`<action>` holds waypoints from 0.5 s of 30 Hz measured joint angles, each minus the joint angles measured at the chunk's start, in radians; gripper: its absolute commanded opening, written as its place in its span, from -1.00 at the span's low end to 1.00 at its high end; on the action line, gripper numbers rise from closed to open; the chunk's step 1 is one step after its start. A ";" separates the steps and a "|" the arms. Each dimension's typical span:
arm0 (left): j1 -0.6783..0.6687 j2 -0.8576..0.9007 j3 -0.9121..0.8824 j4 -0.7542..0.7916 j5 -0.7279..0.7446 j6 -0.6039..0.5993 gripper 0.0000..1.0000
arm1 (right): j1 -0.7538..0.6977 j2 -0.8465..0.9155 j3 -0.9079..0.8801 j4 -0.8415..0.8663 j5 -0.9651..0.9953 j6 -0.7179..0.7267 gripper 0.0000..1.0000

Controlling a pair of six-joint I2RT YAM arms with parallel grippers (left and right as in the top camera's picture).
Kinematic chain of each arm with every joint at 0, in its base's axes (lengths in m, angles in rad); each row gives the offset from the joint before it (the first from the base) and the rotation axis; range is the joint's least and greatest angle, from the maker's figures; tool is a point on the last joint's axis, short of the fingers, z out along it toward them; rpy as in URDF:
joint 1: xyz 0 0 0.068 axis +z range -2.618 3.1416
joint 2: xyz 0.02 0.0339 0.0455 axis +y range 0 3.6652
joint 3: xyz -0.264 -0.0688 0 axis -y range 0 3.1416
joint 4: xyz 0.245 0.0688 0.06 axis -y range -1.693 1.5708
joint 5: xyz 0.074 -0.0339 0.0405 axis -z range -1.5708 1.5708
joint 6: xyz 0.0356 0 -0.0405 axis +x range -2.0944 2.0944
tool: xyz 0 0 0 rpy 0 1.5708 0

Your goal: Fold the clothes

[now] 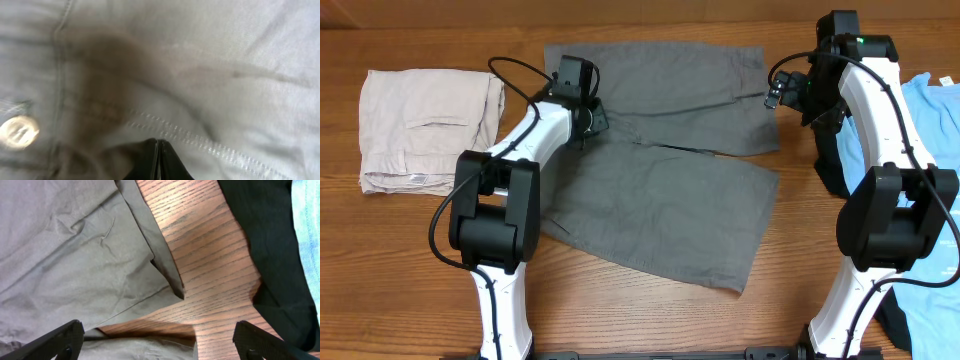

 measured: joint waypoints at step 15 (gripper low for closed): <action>-0.007 -0.527 0.238 -0.676 0.069 0.053 -0.91 | 0.000 0.000 0.002 -0.076 -0.074 0.000 0.98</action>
